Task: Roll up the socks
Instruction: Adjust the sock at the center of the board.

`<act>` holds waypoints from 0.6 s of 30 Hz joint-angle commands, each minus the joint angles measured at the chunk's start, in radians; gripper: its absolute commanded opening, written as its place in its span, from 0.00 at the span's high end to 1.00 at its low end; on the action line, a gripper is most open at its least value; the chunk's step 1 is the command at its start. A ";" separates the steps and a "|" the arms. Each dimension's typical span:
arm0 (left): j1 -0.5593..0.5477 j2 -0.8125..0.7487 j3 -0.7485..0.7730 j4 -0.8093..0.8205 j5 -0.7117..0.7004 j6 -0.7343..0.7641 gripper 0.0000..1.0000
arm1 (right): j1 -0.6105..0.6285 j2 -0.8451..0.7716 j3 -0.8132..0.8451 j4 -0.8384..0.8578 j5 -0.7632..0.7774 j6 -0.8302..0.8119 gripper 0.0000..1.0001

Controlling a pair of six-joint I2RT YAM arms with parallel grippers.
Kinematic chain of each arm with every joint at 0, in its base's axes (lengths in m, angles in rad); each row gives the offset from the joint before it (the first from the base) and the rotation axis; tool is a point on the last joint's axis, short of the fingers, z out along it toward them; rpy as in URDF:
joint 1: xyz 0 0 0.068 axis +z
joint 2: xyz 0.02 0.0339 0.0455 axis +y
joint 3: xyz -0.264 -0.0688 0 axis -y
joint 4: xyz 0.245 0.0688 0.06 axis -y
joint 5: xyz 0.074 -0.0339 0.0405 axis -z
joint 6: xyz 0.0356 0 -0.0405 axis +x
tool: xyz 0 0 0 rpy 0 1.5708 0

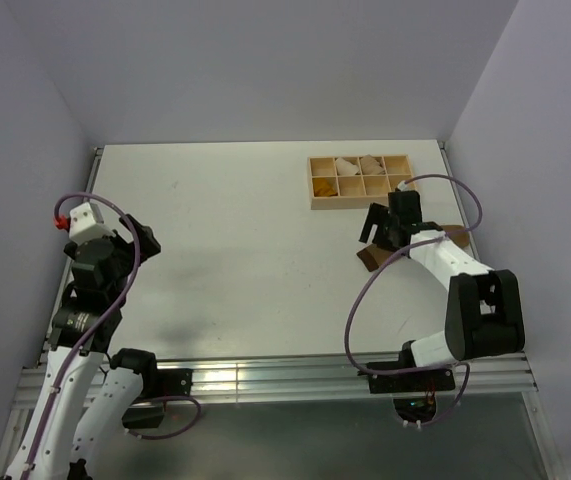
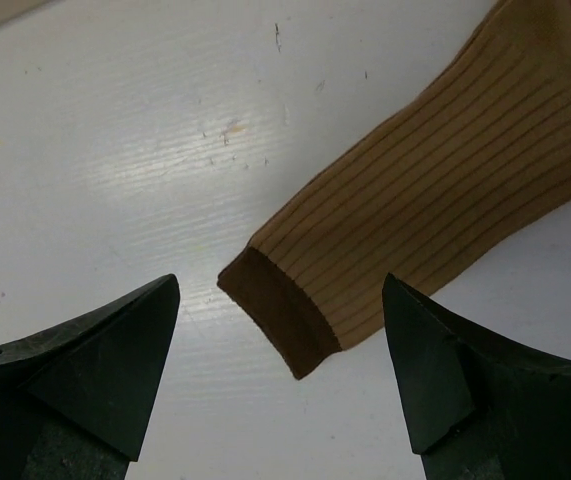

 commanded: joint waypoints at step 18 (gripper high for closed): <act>-0.022 0.020 -0.008 0.053 -0.028 0.019 0.01 | 0.027 0.214 0.104 -0.037 -0.168 0.065 0.15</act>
